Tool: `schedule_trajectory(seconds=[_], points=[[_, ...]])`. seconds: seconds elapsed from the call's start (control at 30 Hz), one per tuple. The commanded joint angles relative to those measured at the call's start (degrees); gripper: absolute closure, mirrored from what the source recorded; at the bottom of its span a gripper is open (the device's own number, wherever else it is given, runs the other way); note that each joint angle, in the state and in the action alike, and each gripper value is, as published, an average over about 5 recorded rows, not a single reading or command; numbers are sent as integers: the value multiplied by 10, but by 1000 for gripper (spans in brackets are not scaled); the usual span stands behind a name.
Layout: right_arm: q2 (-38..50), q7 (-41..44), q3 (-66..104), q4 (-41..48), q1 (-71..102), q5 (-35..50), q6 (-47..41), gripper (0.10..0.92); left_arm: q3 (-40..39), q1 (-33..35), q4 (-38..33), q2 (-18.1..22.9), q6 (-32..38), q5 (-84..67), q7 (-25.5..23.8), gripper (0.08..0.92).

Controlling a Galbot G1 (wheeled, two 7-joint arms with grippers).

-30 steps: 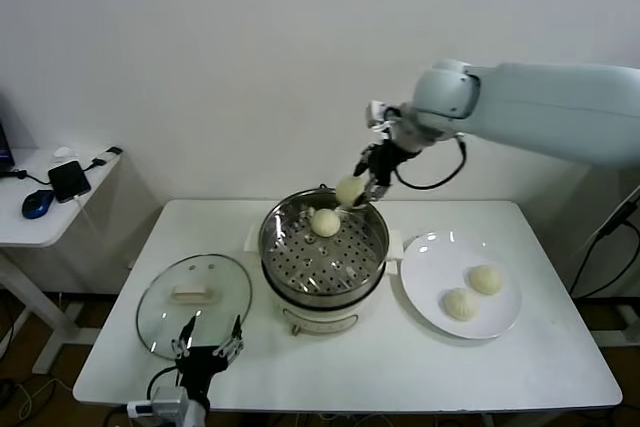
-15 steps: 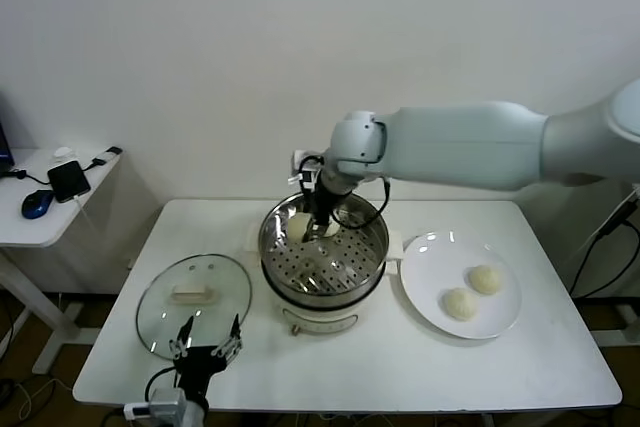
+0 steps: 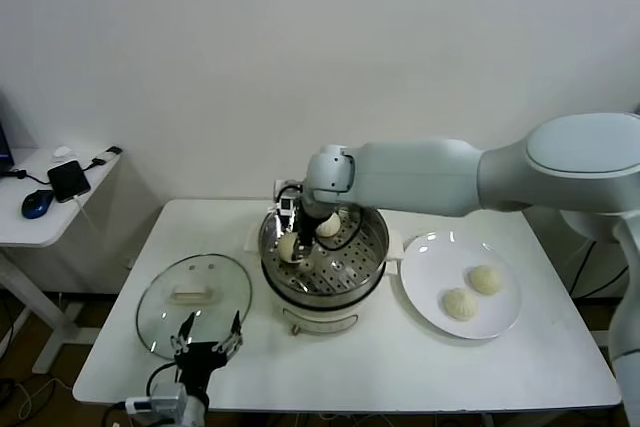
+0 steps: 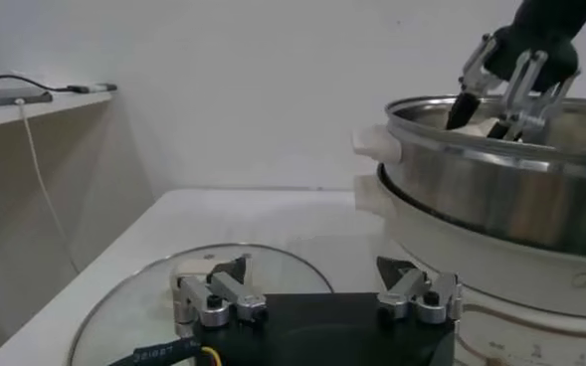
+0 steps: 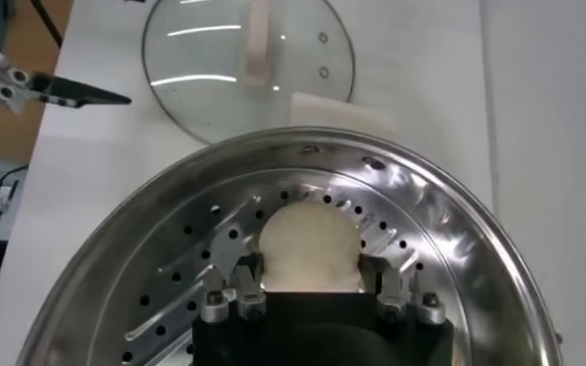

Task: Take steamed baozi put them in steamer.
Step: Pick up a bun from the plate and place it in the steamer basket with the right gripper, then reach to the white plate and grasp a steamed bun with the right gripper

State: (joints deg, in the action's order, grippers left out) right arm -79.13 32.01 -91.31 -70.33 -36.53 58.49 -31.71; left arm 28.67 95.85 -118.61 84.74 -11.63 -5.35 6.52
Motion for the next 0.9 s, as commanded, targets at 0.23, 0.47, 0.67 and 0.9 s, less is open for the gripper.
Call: schedule_trajectory(seconds=[0.23,0.47,0.67,0.9], points=[[31,64,7,-2,-44,-30,56,205,-1,-1,-2,0,0,0,1,177],[164,228,-91,-41,-197,-64,180,202,-5,3,-9,2,1,3,0,177],[319,290,-200,-102,-289,-134,224,203,-5,6,-14,4,1,4,0,177],[469,270,-231,-161,-210,-261,219,203,-4,4,-15,4,0,3,1,177]])
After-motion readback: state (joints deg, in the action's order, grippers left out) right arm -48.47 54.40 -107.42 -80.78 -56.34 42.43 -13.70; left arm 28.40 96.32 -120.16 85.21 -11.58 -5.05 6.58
